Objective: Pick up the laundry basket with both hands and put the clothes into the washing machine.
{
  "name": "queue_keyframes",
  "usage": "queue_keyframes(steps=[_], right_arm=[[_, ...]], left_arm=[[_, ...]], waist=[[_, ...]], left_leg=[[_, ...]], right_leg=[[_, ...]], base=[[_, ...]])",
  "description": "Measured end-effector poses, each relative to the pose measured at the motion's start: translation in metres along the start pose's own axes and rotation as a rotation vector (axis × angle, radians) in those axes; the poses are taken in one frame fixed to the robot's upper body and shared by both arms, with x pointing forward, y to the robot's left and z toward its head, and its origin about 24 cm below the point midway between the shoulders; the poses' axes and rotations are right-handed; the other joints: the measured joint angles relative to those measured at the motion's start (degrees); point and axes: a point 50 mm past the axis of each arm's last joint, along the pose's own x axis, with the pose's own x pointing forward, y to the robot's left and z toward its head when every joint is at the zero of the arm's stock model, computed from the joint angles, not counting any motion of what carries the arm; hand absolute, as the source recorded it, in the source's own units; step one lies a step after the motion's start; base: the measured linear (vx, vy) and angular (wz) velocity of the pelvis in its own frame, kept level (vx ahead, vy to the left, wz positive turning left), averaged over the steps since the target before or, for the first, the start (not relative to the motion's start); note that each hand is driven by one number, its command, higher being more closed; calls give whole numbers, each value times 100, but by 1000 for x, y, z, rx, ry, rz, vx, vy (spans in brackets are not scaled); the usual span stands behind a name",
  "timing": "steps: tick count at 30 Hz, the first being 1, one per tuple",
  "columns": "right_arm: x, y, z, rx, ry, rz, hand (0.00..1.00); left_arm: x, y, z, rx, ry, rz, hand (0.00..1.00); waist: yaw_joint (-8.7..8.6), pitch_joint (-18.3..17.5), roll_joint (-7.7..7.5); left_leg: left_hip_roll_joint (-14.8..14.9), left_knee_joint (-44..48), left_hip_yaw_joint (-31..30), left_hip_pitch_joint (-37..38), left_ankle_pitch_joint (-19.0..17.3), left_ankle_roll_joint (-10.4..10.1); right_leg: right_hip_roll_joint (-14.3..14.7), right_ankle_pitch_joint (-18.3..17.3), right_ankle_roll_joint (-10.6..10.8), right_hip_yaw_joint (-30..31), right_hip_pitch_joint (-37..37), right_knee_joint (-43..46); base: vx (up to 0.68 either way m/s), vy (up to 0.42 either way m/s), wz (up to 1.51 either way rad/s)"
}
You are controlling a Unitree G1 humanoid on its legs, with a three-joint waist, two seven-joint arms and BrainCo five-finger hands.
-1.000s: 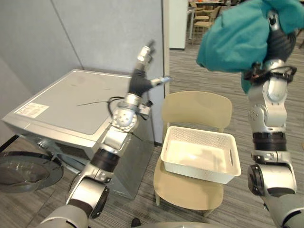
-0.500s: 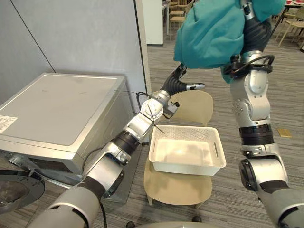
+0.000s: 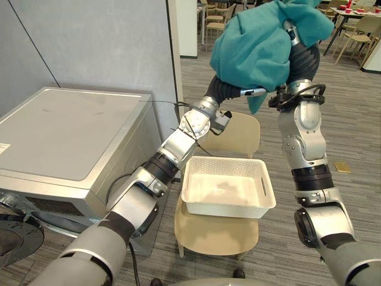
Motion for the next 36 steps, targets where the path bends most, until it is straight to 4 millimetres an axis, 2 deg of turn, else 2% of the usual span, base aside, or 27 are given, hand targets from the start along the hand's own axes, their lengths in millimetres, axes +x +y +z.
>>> queue_keyframes(steps=[4, 9, 16, 21, 26, 33, 34, 36], right_arm=[[-7, -5, -7, -8, 29, -13, 100], [-12, -7, -10, -11, 42, -14, 100], [-12, -5, -10, -1, 45, 3, 100], [-13, 1, -13, 15, 55, 17, 100], [-15, 7, -16, 45, 61, 20, 100], [-15, 8, -17, 64, 68, 5, 100], [-16, 8, -18, 67, 71, 4, 100], [-17, 7, -19, 68, 77, -1, 100]], left_arm=[[3, 8, 9, -68, -36, 40, 0], [10, 8, 39, -125, -143, 38, 0], [14, 4, 54, -130, -201, 18, 0], [16, -3, 47, -135, -170, 4, 0], [19, -24, 18, -155, -43, -15, 0], [16, -43, -6, -97, 67, -59, 0], [16, -45, -7, -92, 74, -67, 100], [16, -49, -10, -87, 87, -76, 100]], waist=[[-53, 0, 0], [-59, 1, -1], [-84, 1, -1], [-166, 1, -2], [-214, 1, 0], [-211, 2, 0], [-218, 2, 0], [-232, 2, 1]], left_leg=[[0, 0, 1, 0, -2, -2], [0, 0, 5, -1, -6, -7], [0, 0, 18, -1, -8, -10], [0, 0, 58, -2, -20, -26], [-2, 1, 116, -13, -27, -34], [-5, 3, 223, -13, -50, -64], [-7, 3, 240, -10, -51, -65], [-6, 4, 251, -3, -52, -65]], right_leg=[[1, 6, -6, -2, 0, 0], [2, 2, -2, -2, -1, -8], [2, -1, -4, 14, -8, -26], [4, 4, -4, 64, -46, -27], [5, 33, -10, 117, -113, -27], [9, 81, -38, 244, -203, -27], [7, 83, -37, 256, -209, -27], [8, 84, -37, 262, -209, -27]], base=[[0, 0, 0], [0, 0, 0], [0, 0, 0], [0, 0, -6], [0, 0, -6], [-2, -1, -8], [-9, -2, -7], [-4, -1, -2]])
